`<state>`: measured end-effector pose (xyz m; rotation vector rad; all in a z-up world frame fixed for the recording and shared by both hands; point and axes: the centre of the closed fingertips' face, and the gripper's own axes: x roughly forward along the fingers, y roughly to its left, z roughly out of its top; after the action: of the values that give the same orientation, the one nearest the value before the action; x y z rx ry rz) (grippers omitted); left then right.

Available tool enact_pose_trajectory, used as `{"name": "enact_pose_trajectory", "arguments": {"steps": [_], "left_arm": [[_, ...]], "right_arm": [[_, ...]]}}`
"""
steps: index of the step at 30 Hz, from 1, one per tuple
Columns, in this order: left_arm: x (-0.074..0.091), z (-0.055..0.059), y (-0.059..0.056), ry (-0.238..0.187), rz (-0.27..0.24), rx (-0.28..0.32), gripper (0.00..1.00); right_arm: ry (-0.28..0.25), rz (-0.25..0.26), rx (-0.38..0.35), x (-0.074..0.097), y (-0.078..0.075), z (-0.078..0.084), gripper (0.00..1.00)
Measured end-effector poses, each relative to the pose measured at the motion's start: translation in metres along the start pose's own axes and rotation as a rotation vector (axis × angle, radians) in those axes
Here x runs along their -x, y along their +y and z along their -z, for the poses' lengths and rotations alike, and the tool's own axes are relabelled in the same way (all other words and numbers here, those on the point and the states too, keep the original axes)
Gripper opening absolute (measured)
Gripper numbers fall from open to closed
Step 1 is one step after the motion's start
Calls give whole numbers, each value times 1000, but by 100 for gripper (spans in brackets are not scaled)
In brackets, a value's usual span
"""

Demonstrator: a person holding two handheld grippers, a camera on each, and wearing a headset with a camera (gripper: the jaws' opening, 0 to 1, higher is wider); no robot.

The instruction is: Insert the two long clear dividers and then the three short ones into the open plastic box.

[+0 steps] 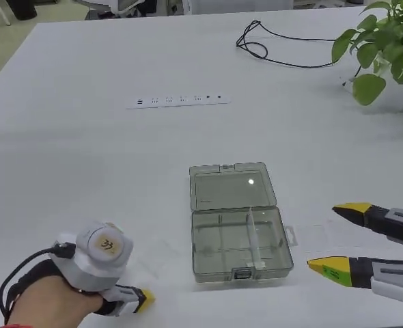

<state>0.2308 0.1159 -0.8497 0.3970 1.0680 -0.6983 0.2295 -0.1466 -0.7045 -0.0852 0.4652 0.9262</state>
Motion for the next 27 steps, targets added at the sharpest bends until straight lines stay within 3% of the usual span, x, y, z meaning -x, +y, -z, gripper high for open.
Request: {"name": "enact_pose_trajectory", "arguments": {"steps": [4,12,24,27], "left_arm": [[-1,-1,5,8,-23,-28,44],[-1,-2,2,17,-13,-42,40],[-3,-2,1,103,-4,-63,38],[-3,-2,1,109,-1,-72,32]], "right_arm": [[-11,6,-6,1,-1,-1,66],[-35,25,-14,5,-5,-3,65],[-37,34,-19,7,-3,-1,65],[-37,35,-20,7,-3,-1,65]]}}
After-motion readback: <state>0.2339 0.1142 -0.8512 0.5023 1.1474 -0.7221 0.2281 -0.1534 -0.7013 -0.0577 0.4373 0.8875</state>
